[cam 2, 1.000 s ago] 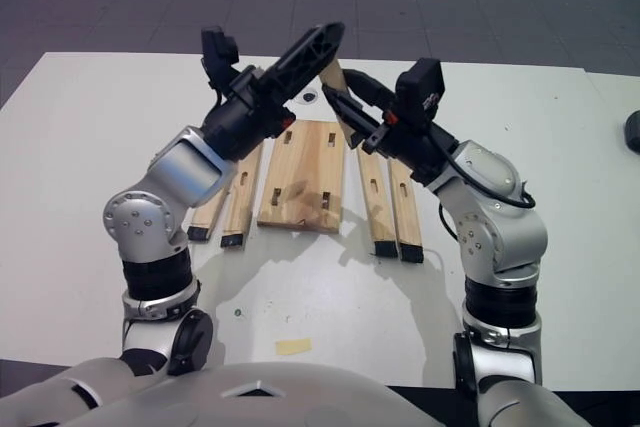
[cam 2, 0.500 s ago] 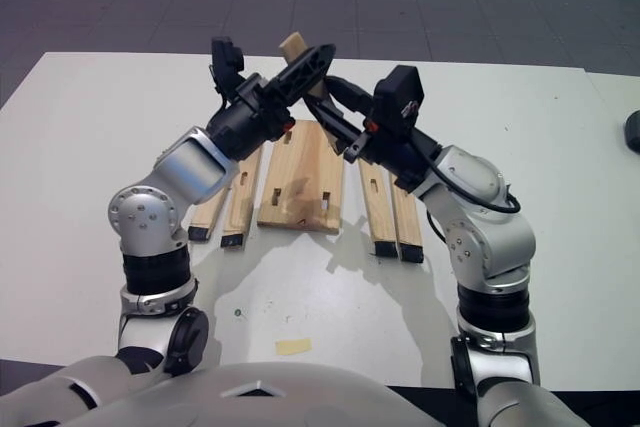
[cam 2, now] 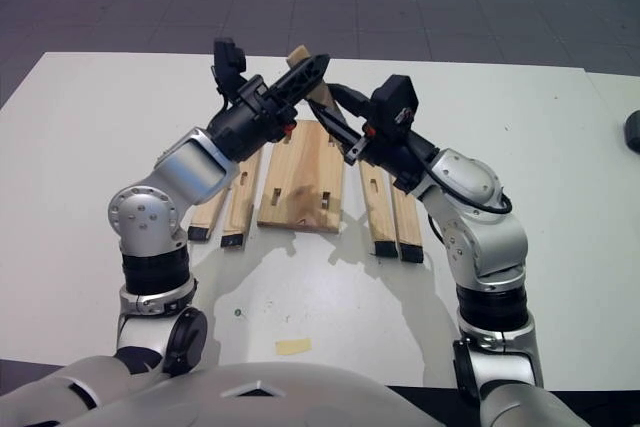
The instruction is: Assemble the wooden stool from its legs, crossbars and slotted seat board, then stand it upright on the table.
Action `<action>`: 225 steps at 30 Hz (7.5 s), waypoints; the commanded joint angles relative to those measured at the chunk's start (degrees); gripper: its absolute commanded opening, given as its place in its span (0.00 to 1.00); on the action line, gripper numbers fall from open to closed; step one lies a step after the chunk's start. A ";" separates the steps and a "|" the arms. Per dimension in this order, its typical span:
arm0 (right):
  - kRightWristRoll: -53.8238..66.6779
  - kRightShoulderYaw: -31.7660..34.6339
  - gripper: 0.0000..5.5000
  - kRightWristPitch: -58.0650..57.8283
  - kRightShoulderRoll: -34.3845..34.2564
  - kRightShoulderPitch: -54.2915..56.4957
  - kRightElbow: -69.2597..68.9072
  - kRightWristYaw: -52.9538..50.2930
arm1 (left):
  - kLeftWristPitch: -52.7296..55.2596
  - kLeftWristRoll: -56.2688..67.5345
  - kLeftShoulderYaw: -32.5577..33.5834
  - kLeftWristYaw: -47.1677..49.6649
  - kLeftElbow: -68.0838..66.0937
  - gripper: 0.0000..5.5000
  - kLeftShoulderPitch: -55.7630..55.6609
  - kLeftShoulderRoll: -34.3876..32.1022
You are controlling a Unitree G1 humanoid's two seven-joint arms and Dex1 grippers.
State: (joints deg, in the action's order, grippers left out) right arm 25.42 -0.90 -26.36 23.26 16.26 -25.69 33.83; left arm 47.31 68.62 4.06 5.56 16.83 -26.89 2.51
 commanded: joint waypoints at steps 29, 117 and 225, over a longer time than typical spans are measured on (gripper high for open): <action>-3.52 19.45 0.89 5.87 3.04 -0.30 17.83 -12.72 | -23.04 -37.42 5.60 -4.16 9.89 0.08 17.73 -12.04; -5.61 13.27 0.98 1.77 -8.08 10.64 19.01 -28.43 | -41.87 -61.57 1.60 -9.17 -15.90 0.23 22.70 -9.58; -7.58 14.17 0.98 3.44 -9.04 10.90 23.96 -26.02 | -38.76 -63.17 5.28 -9.37 -2.05 0.98 7.28 -16.37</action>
State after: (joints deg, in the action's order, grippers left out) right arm 17.74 12.71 -22.13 13.81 28.10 -1.31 8.19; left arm 4.58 4.74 8.97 -4.80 8.21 -23.88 -14.47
